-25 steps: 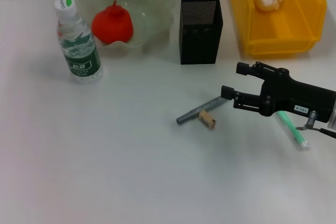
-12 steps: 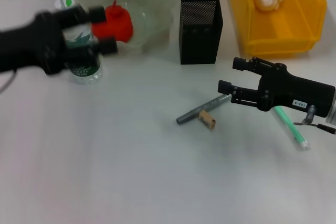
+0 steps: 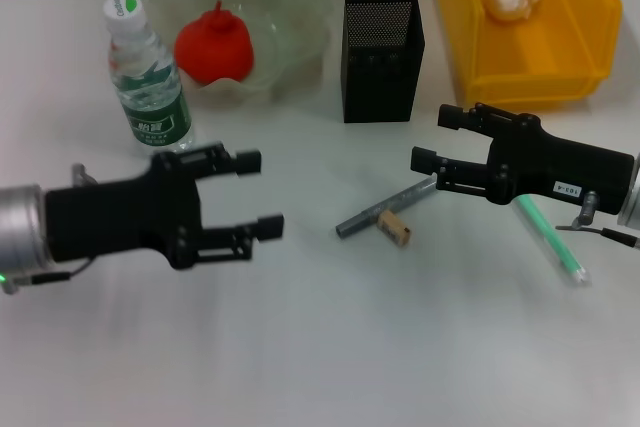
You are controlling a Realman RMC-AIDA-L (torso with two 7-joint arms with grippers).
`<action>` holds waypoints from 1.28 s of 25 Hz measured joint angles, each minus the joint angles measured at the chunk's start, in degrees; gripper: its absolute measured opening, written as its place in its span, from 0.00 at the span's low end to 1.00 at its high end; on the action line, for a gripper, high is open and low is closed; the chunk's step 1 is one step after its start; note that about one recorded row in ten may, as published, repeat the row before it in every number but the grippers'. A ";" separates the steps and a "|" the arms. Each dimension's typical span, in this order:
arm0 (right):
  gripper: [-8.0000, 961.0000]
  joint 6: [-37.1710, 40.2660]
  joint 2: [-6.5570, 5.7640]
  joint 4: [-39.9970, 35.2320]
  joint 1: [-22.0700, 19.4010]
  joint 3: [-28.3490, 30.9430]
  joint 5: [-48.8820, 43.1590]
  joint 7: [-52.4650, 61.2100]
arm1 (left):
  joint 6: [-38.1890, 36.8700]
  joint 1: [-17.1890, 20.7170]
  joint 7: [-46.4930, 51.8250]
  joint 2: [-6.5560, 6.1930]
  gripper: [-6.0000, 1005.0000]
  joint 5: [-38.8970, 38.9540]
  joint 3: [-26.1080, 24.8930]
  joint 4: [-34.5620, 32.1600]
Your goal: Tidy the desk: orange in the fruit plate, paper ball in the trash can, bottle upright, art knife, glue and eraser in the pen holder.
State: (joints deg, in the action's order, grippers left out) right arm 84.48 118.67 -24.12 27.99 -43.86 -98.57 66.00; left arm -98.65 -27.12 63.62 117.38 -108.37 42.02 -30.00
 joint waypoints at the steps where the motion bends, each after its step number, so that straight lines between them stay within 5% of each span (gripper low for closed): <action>1: 0.85 0.05 -0.01 -0.10 0.04 -0.01 -0.01 0.26 | 0.85 0.00 -1.10 0.26 0.79 -0.68 -0.01 0.48; 18: 0.85 0.36 -1.22 -2.43 3.44 -0.72 -5.02 10.49 | 4.14 0.09 -4.99 0.73 0.79 -2.95 -0.32 3.34; 32: 0.84 11.51 -1.40 -28.09 5.94 -6.91 -23.41 45.15 | 4.98 0.58 -5.70 0.80 0.79 -2.65 -0.43 3.91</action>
State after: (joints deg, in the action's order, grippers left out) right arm 95.99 117.27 -52.21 33.93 -50.77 -121.98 111.15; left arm -93.66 -26.54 57.92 118.18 -111.03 41.59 -26.10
